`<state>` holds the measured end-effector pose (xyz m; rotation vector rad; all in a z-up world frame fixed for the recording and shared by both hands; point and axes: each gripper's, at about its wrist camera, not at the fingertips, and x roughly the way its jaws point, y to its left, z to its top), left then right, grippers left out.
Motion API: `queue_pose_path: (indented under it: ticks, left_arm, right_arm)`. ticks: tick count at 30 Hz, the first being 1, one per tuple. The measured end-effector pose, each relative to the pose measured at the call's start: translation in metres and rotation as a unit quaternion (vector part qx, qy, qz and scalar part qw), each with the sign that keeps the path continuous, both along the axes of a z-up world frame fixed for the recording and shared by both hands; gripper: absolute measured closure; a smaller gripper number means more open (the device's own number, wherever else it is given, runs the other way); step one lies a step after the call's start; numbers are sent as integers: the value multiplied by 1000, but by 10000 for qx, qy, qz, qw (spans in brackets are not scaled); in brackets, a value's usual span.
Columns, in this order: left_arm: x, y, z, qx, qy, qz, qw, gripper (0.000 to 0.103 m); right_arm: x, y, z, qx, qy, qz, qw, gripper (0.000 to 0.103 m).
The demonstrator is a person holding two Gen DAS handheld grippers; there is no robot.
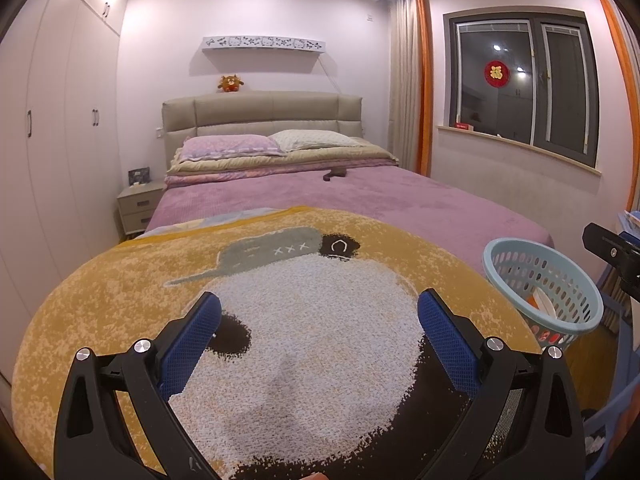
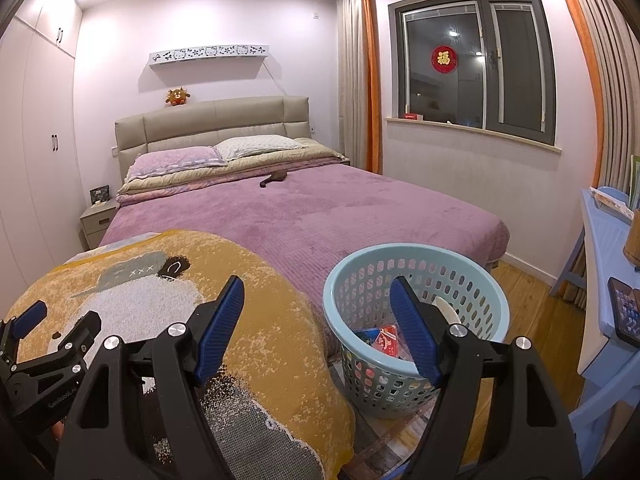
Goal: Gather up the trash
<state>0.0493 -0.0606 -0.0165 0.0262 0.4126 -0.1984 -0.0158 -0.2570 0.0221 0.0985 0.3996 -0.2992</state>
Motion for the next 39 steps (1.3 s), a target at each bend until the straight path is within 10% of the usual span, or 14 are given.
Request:
queue_pose_path:
  ticks: [39]
  left_arm:
    - [-36, 47, 67, 197, 12, 770, 9968, 8]
  right_arm:
    - [2, 36, 32, 81, -132, 501, 9986, 32]
